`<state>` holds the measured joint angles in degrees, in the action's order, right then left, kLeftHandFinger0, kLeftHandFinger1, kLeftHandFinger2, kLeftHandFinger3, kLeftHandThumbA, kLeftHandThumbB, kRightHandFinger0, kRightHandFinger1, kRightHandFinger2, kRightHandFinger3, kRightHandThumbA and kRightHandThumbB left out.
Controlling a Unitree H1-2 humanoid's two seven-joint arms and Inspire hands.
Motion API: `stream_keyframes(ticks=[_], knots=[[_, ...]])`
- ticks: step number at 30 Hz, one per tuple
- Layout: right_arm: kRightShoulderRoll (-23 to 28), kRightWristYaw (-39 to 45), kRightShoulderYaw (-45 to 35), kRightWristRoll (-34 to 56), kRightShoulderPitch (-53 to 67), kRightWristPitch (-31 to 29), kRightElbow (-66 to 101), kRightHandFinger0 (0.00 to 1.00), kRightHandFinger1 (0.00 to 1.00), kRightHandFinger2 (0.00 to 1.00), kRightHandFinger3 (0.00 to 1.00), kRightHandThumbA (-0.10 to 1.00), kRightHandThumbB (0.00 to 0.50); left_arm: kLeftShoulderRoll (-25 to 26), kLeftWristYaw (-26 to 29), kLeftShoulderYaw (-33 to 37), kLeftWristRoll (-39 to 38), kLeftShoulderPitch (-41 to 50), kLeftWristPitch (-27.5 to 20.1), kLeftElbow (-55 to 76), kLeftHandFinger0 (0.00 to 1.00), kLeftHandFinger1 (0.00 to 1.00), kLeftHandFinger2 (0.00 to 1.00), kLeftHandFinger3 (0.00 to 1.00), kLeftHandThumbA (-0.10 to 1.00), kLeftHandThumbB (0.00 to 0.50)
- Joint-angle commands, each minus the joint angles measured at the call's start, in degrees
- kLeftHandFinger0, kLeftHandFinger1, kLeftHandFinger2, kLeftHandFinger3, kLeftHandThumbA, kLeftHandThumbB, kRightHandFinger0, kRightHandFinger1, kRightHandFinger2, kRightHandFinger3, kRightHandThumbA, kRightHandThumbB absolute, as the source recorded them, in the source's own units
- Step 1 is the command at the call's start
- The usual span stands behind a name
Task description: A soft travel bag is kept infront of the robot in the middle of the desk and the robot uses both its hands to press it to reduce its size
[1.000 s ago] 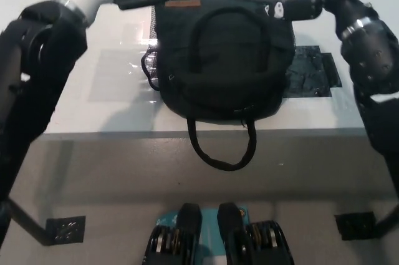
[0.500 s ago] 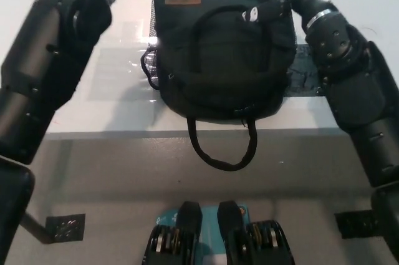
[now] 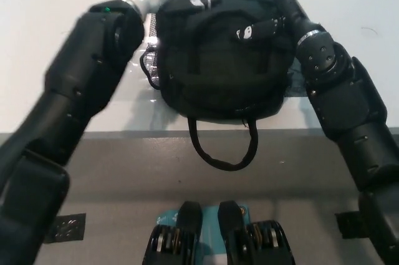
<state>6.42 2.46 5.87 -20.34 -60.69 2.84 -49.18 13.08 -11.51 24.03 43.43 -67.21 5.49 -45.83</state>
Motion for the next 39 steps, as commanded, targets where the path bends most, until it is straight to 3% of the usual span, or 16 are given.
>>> stream_keyframes(ticks=[1,11,13,15,18,23,29,31,34,37,39], knots=[[-0.3,-2.9,-0.5,1.4,-2.7,-1.3,0.9,1.00,1.00,1.00,1.00,1.00,0.307,-1.8,7.2,-1.2,-0.7,-2.3,0.8,-2.0,1.00,1.00,1.00,1.00,1.00,0.348],[-0.5,-3.6,-0.3,2.1,-0.7,-3.3,-2.5,1.00,1.00,1.00,1.00,1.00,0.299,-4.3,14.1,1.5,0.0,-0.6,-3.7,-10.4,1.00,1.00,1.00,1.00,1.00,0.332],[-0.7,-3.9,1.1,0.9,-0.7,-3.3,-5.4,1.00,1.00,1.00,1.00,1.00,0.264,-4.4,16.4,2.4,0.3,1.3,-4.8,-11.4,1.00,1.00,1.00,1.00,1.00,0.378],[-0.8,-3.8,1.9,0.5,-0.9,-3.0,-7.0,1.00,1.00,1.00,1.00,1.00,0.275,-4.3,17.4,3.0,0.5,2.2,-5.4,-12.2,1.00,1.00,1.00,1.00,1.00,0.383],[-0.7,-3.0,6.0,-2.1,-0.9,-2.4,-11.3,1.00,1.00,1.00,1.00,1.00,0.321,-4.0,18.1,5.3,1.7,4.9,-5.0,-13.1,1.00,1.00,1.00,1.00,1.00,0.374],[-0.8,-2.6,13.2,-5.6,-2.2,-2.7,-18.5,1.00,1.00,1.00,1.00,1.00,0.323,-2.7,19.7,7.4,1.9,7.6,-5.2,-15.2,1.00,1.00,1.00,1.00,1.00,0.369],[-2.2,-4.2,20.2,-8.6,-2.0,-4.4,-26.8,1.00,1.00,1.00,1.00,1.00,0.311,-2.7,20.6,10.3,2.9,9.3,-5.2,-18.9,1.00,1.00,1.00,1.00,1.00,0.318],[-2.8,-4.8,23.1,-10.4,-1.5,-4.3,-28.8,1.00,1.00,1.00,1.00,1.00,0.294,-3.0,21.5,11.1,2.9,10.0,-5.3,-19.9,1.00,1.00,1.00,1.00,1.00,0.329],[-3.5,-4.8,26.9,-12.1,-0.6,-3.4,-30.4,1.00,1.00,1.00,1.00,1.00,0.316,-3.5,22.9,12.5,3.4,11.1,-6.1,-21.6,1.00,1.00,1.00,1.00,1.00,0.364],[-4.0,-5.2,29.1,-12.5,0.6,-2.1,-31.6,1.00,1.00,1.00,1.00,1.00,0.252,-4.4,25.0,13.5,3.7,12.1,-6.6,-24.2,1.00,1.00,1.00,1.00,1.00,0.380],[-4.2,-5.5,30.0,-12.2,0.8,-1.8,-32.0,1.00,1.00,1.00,1.00,1.00,0.246,-4.5,24.3,13.7,3.2,12.1,-7.0,-24.8,1.00,1.00,1.00,1.00,1.00,0.379]])
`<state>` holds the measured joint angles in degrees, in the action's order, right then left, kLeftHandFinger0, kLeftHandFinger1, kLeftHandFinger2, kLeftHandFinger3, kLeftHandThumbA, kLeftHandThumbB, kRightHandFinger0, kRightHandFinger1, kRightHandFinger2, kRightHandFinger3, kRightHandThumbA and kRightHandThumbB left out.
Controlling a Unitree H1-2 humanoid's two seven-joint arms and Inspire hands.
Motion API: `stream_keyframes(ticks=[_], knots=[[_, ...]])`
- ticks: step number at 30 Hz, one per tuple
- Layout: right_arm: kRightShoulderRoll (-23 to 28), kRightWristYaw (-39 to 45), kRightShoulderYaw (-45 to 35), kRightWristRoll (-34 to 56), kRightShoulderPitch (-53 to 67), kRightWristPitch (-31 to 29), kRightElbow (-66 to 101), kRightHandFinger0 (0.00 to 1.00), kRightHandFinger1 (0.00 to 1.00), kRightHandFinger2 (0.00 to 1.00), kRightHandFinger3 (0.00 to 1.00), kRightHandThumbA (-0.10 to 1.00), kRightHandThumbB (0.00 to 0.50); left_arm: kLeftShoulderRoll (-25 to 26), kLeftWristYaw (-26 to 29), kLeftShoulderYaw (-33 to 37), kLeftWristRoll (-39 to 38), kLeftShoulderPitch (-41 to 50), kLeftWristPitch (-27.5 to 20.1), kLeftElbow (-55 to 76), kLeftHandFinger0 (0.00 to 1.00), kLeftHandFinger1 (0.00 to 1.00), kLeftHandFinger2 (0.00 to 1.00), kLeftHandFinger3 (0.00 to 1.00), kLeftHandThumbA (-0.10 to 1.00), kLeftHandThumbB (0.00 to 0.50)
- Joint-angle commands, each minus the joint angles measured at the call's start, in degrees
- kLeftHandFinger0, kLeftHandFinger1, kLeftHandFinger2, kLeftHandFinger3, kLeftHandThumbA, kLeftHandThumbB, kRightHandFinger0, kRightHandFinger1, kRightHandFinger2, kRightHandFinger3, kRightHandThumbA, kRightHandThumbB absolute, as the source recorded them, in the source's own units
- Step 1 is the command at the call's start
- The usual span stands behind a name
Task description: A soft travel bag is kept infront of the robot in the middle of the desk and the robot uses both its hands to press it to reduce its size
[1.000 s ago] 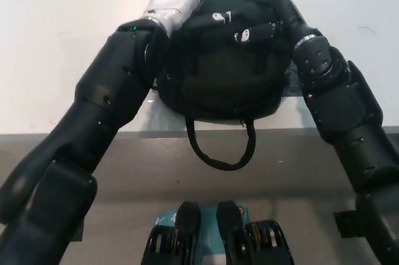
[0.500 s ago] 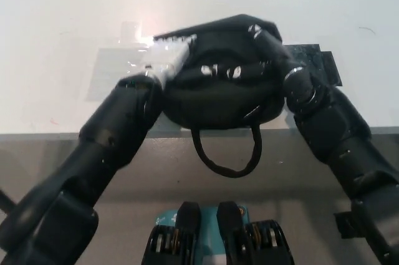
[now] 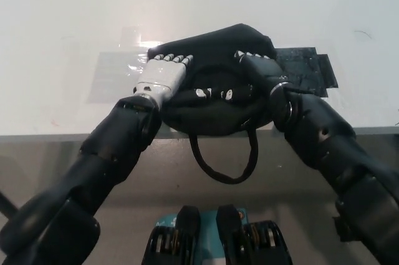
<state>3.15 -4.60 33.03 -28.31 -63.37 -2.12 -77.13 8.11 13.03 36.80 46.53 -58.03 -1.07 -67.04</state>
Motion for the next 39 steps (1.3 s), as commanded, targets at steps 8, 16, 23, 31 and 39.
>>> stream_keyframes(ticks=[8,16,23,31,39], knots=[[-0.1,0.9,4.4,-3.5,2.3,1.8,-3.8,1.00,1.00,1.00,1.00,1.00,0.256,-0.1,0.9,1.1,-0.2,2.1,-0.8,-5.5,1.00,1.00,1.00,1.00,1.00,0.349],[1.5,-0.8,1.2,-0.2,-0.7,-0.1,-1.9,1.00,1.00,1.00,1.00,1.00,0.264,0.4,1.2,1.4,0.0,1.1,-1.2,-5.0,1.00,1.00,1.00,1.00,1.00,0.340],[2.8,-2.9,-11.5,8.7,-3.5,-6.1,3.9,1.00,1.00,1.00,1.00,1.00,0.223,2.6,4.1,-1.3,-2.0,-0.4,-5.2,2.2,1.00,1.00,1.00,1.00,1.00,0.310],[4.7,3.7,-26.5,17.7,0.3,-1.1,33.6,1.00,1.00,1.00,1.00,1.00,0.237,6.2,-4.4,-19.3,-18.2,0.0,-8.2,24.8,1.00,1.00,1.00,1.00,1.00,0.311],[9.5,13.5,-27.2,20.0,3.3,9.3,55.0,1.00,1.00,1.00,1.00,1.00,0.256,8.7,-10.9,-22.0,-19.4,2.5,-4.1,39.6,1.00,1.00,1.00,1.00,1.00,0.332]])
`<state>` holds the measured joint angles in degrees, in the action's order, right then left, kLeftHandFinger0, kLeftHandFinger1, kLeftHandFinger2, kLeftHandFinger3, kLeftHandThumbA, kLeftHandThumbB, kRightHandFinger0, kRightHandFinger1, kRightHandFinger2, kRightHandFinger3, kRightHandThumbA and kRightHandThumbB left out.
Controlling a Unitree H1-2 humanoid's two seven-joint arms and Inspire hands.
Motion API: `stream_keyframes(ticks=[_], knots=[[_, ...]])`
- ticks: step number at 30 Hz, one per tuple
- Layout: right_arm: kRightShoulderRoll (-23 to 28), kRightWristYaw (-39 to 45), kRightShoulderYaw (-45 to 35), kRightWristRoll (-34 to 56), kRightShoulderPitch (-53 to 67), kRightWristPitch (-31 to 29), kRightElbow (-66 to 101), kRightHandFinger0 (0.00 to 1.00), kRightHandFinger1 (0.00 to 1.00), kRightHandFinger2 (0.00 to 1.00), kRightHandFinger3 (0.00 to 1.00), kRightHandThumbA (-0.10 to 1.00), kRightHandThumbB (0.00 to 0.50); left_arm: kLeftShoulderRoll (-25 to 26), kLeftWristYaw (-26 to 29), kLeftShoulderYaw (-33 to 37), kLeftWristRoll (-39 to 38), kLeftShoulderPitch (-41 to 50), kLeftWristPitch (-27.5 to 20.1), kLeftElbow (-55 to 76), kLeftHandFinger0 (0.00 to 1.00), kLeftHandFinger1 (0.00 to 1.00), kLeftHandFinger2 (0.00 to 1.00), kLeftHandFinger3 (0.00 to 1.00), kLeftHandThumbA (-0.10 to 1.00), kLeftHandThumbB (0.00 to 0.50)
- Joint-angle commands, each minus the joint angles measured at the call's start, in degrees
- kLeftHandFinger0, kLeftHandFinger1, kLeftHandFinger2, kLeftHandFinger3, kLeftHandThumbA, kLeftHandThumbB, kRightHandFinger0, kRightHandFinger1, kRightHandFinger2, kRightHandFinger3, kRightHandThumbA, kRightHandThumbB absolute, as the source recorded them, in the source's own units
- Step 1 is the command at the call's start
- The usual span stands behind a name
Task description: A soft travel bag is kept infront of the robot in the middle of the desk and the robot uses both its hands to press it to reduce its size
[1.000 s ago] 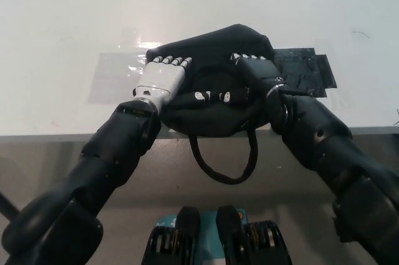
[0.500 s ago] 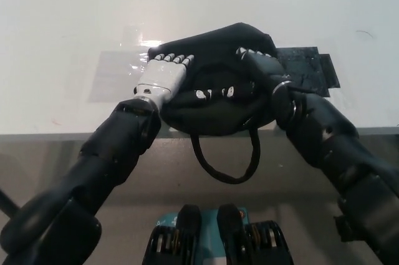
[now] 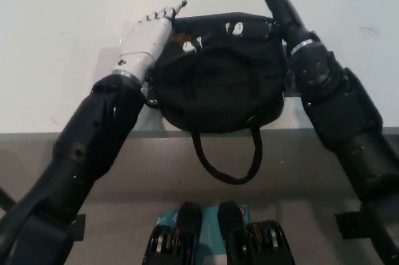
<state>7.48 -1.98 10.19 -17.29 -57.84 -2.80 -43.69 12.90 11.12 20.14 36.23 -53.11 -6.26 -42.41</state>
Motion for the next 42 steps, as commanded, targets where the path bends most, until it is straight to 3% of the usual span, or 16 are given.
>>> stream_keyframes(ticks=[1,10,14,15,19,20,21,22,25,26,28,33,35,37,41,42], knots=[[5.5,11.8,-5.4,11.5,-0.8,9.2,26.0,1.00,1.00,1.00,1.00,1.00,0.230,3.7,-9.7,-6.4,-11.0,-1.1,1.2,18.1,1.00,1.00,1.00,1.00,1.00,0.329],[2.1,7.9,-9.9,17.7,7.8,13.1,51.7,1.00,1.00,1.00,1.00,1.00,0.274,2.6,-12.2,-12.4,-22.7,7.7,2.8,43.3,1.00,1.00,1.00,1.00,1.00,0.319],[2.4,8.1,-8.4,18.9,14.6,14.4,68.5,1.00,1.00,1.00,1.00,1.00,0.282,4.2,-11.5,-13.5,-26.6,17.6,3.4,63.0,1.00,1.00,1.00,1.00,1.00,0.346],[2.5,8.0,-8.2,19.5,15.8,14.0,70.7,1.00,1.00,1.00,1.00,1.00,0.252,4.3,-11.5,-13.6,-26.7,19.1,4.2,65.7,1.00,1.00,1.00,1.00,1.00,0.365],[1.8,6.2,-7.3,18.8,23.7,12.8,83.5,1.00,1.00,1.00,1.00,1.00,0.276,4.9,-9.6,-13.8,-33.4,29.5,5.6,80.6,1.00,1.00,1.00,1.00,1.00,0.370],[2.2,6.0,-7.0,18.6,26.4,11.2,86.0,1.00,1.00,1.00,1.00,1.00,0.249,4.6,-8.2,-13.9,-32.7,32.4,3.8,82.8,1.00,1.00,1.00,1.00,1.00,0.349],[2.4,5.8,-6.8,18.5,28.1,10.6,87.6,1.00,1.00,1.00,1.00,1.00,0.246,4.7,-7.8,-13.9,-33.3,34.7,4.6,85.0,1.00,1.00,1.00,1.00,1.00,0.397],[1.8,5.0,-6.5,19.0,31.6,10.7,90.6,1.00,1.00,1.00,1.00,1.00,0.263,4.6,-6.0,-13.8,-35.0,38.4,1.6,86.5,1.00,1.00,1.00,1.00,1.00,0.391],[2.5,4.8,-6.2,19.0,37.0,7.9,92.5,1.00,1.00,1.00,1.00,1.00,0.265,4.1,-4.7,-14.0,-33.4,45.4,-0.6,88.9,1.00,1.00,1.00,1.00,1.00,0.400],[3.1,4.9,-5.8,19.5,41.0,4.8,92.4,1.00,1.00,1.00,1.00,1.00,0.243,5.0,-3.5,-14.0,-33.2,49.3,-6.4,88.1,1.00,1.00,1.00,1.00,1.00,0.337],[3.5,5.0,-5.4,19.9,45.1,1.1,91.7,1.00,1.00,1.00,1.00,1.00,0.225,5.6,-3.1,-14.1,-34.2,53.4,-8.9,88.7,1.00,1.00,1.00,1.00,1.00,0.315],[1.7,4.3,-4.4,20.2,55.8,-5.7,86.6,1.00,1.00,1.00,1.00,1.00,0.203,4.4,-4.0,-12.3,-34.1,61.4,-11.5,85.5,1.00,1.00,1.00,1.00,1.00,0.367],[1.4,4.9,-3.8,21.5,59.2,-5.9,85.1,1.00,1.00,1.00,1.00,1.00,0.216,4.0,-5.4,-11.4,-36.0,64.3,-8.3,85.3,1.00,1.00,1.00,1.00,1.00,0.396],[-0.3,4.8,-3.1,22.0,61.7,-8.4,81.4,1.00,1.00,1.00,1.00,1.00,0.222,3.4,-5.6,-11.3,-34.4,66.9,-12.8,80.9,1.00,1.00,1.00,1.00,1.00,0.307],[-2.2,5.9,-3.3,28.0,62.9,-9.8,75.1,1.00,1.00,1.00,1.00,1.00,0.244,2.3,-6.9,-11.7,-33.9,68.6,-12.6,75.5,1.00,1.00,1.00,1.00,1.00,0.378],[-2.7,6.0,-3.6,28.3,63.0,-10.4,73.5,1.00,1.00,1.00,1.00,1.00,0.201,2.6,-7.7,-11.6,-33.9,68.6,-12.7,74.0,1.00,1.00,1.00,1.00,1.00,0.342]])
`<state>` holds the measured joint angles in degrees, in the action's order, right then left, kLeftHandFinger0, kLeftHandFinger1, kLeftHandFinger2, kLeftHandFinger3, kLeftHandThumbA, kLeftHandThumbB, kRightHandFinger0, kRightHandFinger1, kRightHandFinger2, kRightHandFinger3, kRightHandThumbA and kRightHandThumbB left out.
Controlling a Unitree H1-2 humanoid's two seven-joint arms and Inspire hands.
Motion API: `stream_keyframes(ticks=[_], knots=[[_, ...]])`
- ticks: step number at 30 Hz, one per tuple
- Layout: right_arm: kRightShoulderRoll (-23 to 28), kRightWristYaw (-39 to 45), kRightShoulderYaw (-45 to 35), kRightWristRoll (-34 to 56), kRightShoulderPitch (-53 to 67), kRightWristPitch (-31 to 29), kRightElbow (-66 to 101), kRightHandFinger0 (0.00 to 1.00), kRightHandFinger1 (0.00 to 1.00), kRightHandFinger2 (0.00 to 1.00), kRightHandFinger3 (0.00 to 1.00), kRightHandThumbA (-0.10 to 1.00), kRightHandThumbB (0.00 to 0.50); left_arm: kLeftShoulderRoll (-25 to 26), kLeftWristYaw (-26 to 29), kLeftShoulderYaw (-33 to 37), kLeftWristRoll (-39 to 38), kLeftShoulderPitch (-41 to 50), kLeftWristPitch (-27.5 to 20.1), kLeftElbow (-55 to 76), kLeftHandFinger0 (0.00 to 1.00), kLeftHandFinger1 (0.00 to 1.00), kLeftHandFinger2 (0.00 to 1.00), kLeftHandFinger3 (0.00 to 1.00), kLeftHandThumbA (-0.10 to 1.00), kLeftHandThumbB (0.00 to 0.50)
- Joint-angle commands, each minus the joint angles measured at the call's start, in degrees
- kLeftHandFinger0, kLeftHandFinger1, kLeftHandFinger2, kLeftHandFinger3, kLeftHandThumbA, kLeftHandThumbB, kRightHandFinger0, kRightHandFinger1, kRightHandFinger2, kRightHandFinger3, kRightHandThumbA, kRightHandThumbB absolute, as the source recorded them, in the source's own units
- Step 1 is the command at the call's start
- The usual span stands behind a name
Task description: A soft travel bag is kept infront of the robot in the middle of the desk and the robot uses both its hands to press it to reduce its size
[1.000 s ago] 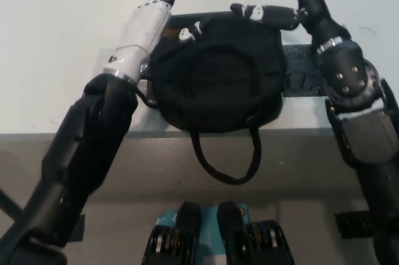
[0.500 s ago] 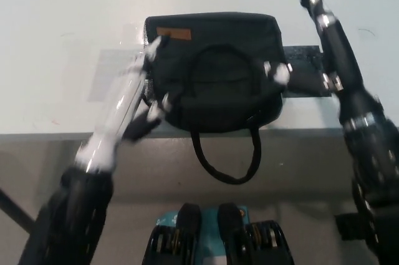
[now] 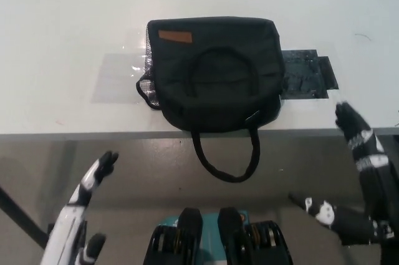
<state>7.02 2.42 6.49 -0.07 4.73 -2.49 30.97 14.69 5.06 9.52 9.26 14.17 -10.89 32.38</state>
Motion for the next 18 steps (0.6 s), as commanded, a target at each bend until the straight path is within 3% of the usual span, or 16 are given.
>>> stream_keyframes(ticks=[1,4,6,7,11,14,17,18], knots=[[-2.5,1.8,0.0,11.4,0.6,-10.8,-2.4,1.00,1.00,1.00,1.00,1.00,0.235,0.8,-1.8,-1.1,-5.9,1.0,-8.5,-2.1,1.00,1.00,1.00,1.00,1.00,0.366],[-3.9,2.0,-0.1,9.3,0.8,-11.5,-8.3,1.00,1.00,1.00,1.00,1.00,0.317,0.7,-2.2,-1.5,-4.3,0.2,-10.2,-8.3,1.00,1.00,1.00,1.00,1.00,0.324],[-4.3,2.5,0.1,9.4,0.5,-11.1,-10.0,1.00,1.00,1.00,1.00,1.00,0.344,0.2,-2.3,-1.8,-5.0,-0.3,-10.7,-10.1,1.00,1.00,1.00,1.00,1.00,0.308],[-3.9,3.7,0.9,8.8,0.8,-10.6,-12.7,1.00,1.00,1.00,1.00,1.00,0.379,0.0,-2.8,-1.6,-5.4,-0.8,-11.5,-13.5,1.00,1.00,1.00,1.00,1.00,0.266],[-4.0,5.5,2.0,9.2,0.1,-12.8,-19.0,1.00,1.00,1.00,1.00,1.00,0.341,-0.3,-3.0,-2.3,-3.6,-1.7,-9.4,-19.6,1.00,1.00,1.00,1.00,1.00,0.298],[-3.9,6.6,2.5,8.4,-0.9,-16.1,-24.1,1.00,1.00,1.00,1.00,1.00,0.307,-0.4,-3.3,-3.0,-5.0,-2.9,-10.1,-23.5,1.00,1.00,1.00,1.00,1.00,0.280],[-3.9,6.6,2.3,7.4,-2.3,-18.4,-29.4,1.00,1.00,1.00,1.00,1.00,0.273,-0.3,-4.1,-3.8,-6.1,-4.2,-8.5,-25.4,1.00,1.00,1.00,1.00,1.00,0.310],[-4.1,6.7,2.0,8.0,-2.6,-18.1,-31.0,1.00,1.00,1.00,1.00,1.00,0.288,-0.4,-4.3,-4.0,-6.3,-4.4,-8.8,-26.0,1.00,1.00,1.00,1.00,1.00,0.293]])
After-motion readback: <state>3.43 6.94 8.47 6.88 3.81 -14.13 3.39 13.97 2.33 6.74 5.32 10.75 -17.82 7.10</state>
